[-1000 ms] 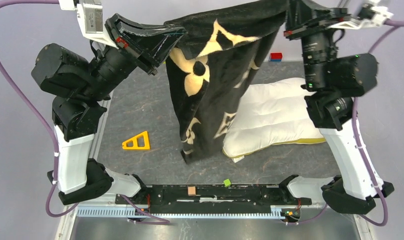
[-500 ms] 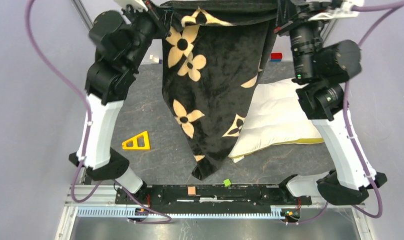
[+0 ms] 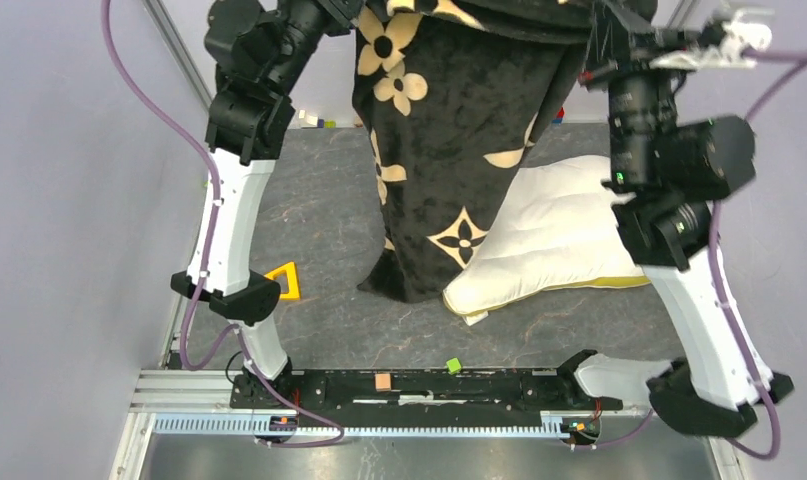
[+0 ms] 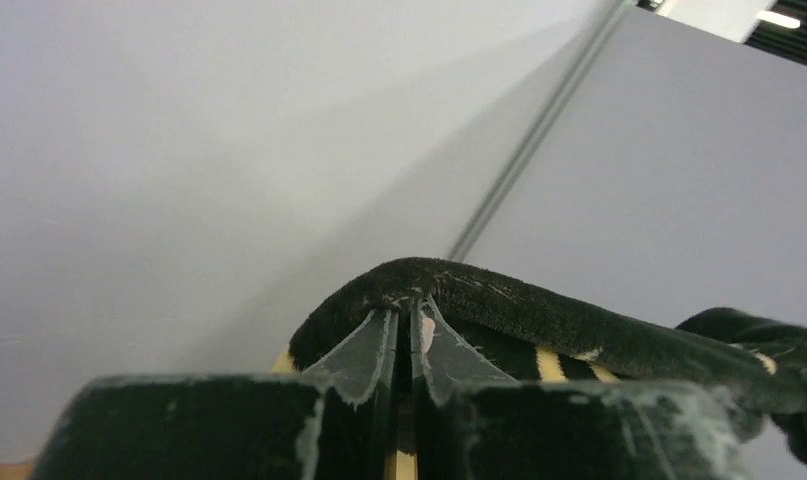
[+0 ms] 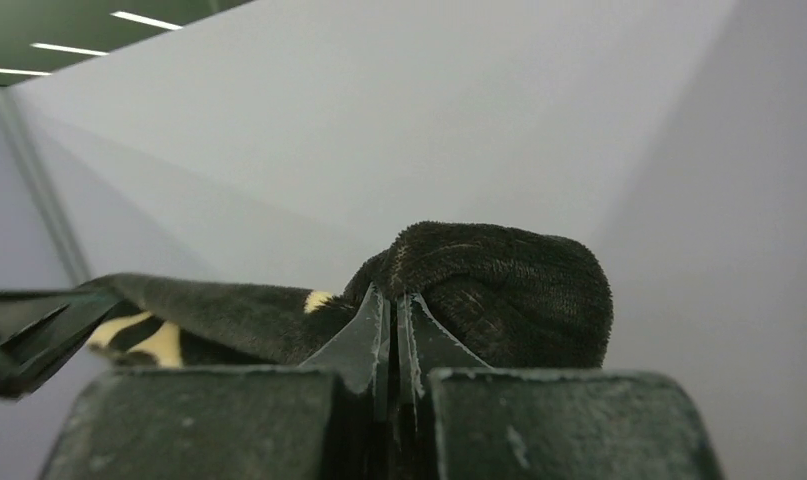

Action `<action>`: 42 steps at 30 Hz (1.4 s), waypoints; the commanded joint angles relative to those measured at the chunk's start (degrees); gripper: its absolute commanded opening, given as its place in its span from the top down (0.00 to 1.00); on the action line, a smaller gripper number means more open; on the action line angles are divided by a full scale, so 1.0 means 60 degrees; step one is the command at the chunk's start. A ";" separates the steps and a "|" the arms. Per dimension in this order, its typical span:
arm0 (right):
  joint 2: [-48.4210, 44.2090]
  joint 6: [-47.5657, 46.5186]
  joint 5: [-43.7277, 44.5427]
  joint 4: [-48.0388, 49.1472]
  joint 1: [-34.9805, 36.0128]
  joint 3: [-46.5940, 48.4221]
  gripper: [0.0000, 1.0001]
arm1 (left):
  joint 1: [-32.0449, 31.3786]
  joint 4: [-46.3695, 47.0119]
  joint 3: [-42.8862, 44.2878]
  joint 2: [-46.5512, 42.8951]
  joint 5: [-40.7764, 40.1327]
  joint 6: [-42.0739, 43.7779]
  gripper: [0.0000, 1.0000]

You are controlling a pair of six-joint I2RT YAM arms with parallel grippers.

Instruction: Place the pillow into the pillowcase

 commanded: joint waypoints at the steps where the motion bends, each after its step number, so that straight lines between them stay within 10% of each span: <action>1: -0.2012 0.0689 -0.0165 0.0922 -0.0058 -0.1848 1.00 | 0.1427 0.0574 0.0183 -0.0026 0.0238 -0.1825 0.97; 8: -0.3632 0.3879 -0.3111 0.1241 0.0178 -0.7254 1.00 | 0.3263 -0.1536 -0.0044 0.0739 0.0649 -0.3159 0.97; 14: -0.2409 0.4619 -0.3536 0.2226 0.2864 -0.9704 1.00 | 0.3565 -0.3043 -0.0786 0.1024 -0.0800 -0.2455 0.97; 25: 0.2464 0.5289 -0.5767 0.3725 0.5694 -0.7497 1.00 | 0.4484 -0.3919 -0.1679 0.1537 -0.2371 -0.0920 0.97; 28: 0.3177 0.4637 -0.6359 0.2380 0.5601 -0.6155 0.74 | 0.4486 -0.3937 -0.1739 0.1537 -0.2251 -0.0728 0.97; 32: 0.2677 0.3846 -0.6099 0.1225 0.5364 -0.5842 0.29 | 0.4399 -0.3719 -0.2016 0.1348 -0.0976 -0.0784 0.53; 37: 0.1457 0.3381 -0.5385 -0.0351 0.4623 -0.6142 0.18 | 0.3667 -0.3574 -0.2408 0.0835 -0.0339 -0.0455 0.08; 42: 0.0182 0.3209 -0.4443 -0.2233 0.2714 -0.6780 0.09 | 0.2755 -0.3476 -0.3956 -0.0175 0.0131 -0.0165 0.02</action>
